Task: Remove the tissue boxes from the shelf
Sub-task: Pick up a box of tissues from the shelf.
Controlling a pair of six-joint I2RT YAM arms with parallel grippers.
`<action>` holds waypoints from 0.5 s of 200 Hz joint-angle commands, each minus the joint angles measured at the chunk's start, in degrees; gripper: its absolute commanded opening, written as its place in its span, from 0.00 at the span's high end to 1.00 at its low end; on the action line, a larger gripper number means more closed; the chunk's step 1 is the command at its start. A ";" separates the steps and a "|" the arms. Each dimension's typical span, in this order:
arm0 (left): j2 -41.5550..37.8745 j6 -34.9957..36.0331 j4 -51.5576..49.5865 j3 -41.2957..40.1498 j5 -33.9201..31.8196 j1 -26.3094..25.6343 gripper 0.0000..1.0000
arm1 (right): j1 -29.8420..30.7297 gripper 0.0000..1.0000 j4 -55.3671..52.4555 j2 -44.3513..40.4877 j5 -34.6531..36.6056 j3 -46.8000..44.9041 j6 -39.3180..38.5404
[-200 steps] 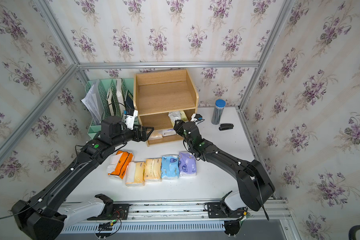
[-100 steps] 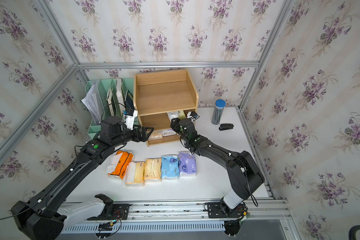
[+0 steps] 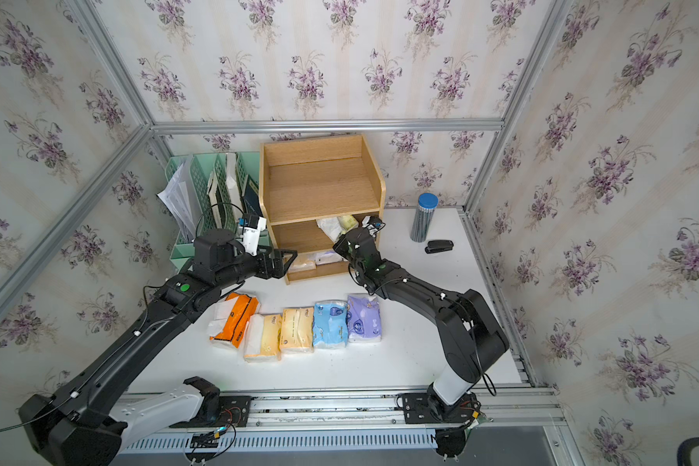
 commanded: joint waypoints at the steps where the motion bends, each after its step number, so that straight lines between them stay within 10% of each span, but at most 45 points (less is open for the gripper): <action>1: -0.42 -0.89 0.36 -0.03 0.27 0.04 0.01 | 0.10 0.98 -1.71 -2.03 0.03 -1.61 -1.66; 100: -8.15 -8.43 2.68 -8.16 3.33 -0.95 0.01 | 0.13 1.00 -4.52 -12.55 -2.37 -10.23 -5.81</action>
